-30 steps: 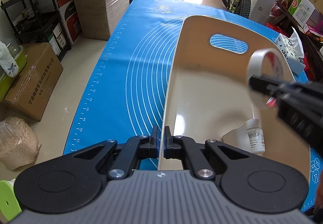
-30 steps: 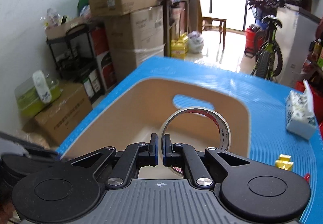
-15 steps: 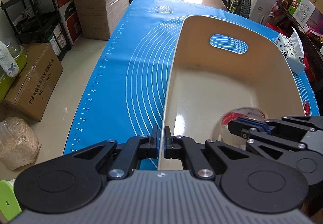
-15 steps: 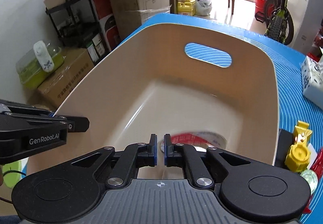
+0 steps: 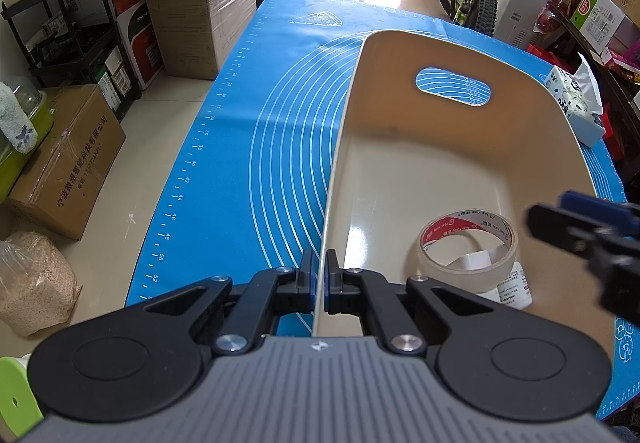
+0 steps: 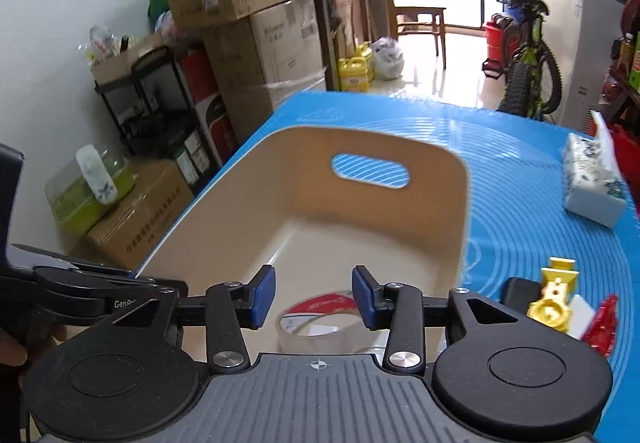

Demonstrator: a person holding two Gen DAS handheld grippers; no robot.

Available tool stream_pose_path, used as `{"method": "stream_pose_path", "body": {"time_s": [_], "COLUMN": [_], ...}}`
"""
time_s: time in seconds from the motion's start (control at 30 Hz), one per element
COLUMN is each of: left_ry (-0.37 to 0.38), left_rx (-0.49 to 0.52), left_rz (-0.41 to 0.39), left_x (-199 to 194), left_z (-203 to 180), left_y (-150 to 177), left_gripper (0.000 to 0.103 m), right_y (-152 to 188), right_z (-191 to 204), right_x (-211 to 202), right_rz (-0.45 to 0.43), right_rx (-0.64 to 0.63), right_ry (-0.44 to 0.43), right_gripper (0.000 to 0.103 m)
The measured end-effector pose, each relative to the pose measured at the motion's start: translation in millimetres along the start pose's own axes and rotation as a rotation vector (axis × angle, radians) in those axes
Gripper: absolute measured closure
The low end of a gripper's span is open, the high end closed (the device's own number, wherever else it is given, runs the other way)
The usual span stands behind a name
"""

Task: Organize rigid objects
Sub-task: 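Carry the tape roll into the basket and open the right gripper, then move the right gripper to the yellow toy and grasp it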

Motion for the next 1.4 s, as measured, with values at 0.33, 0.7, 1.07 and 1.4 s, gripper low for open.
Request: {"method": "stream_pose_path", "body": {"time_s": [0.33, 0.7, 1.07, 1.4], "left_ry": [0.000, 0.000, -0.001, -0.004], "left_rx": [0.000, 0.001, -0.001, 0.002], "left_rz": [0.000, 0.000, 0.002, 0.002], "left_x": [0.0, 0.1, 0.0, 0.0], "left_z": [0.4, 0.0, 0.5, 0.2], "left_y": [0.1, 0.0, -0.5, -0.5], "left_gripper": [0.098, 0.098, 0.098, 0.098], "right_y": [-3.9, 8.1, 4.6, 10.9], "right_z": [-62.1, -130.8, -167.3, -188.5], "right_x": [-37.4, -16.7, 27.2, 60.8], "right_rz": [-0.078, -0.032, 0.071, 0.182], "right_rx": [0.067, 0.135, 0.175, 0.146], "right_ry": [0.129, 0.295, 0.361, 0.456], "right_gripper": [0.043, 0.042, 0.042, 0.045]}}
Point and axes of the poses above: each gripper's, at about its wrist camera, not at the fingertips, and x roughly the way its jaws point, z to its left, y to its underside, the point moved 4 cm from there along x, roughly the way its jaws point, and after that the axes turned 4 degrees about -z, right-handed, at the moved point
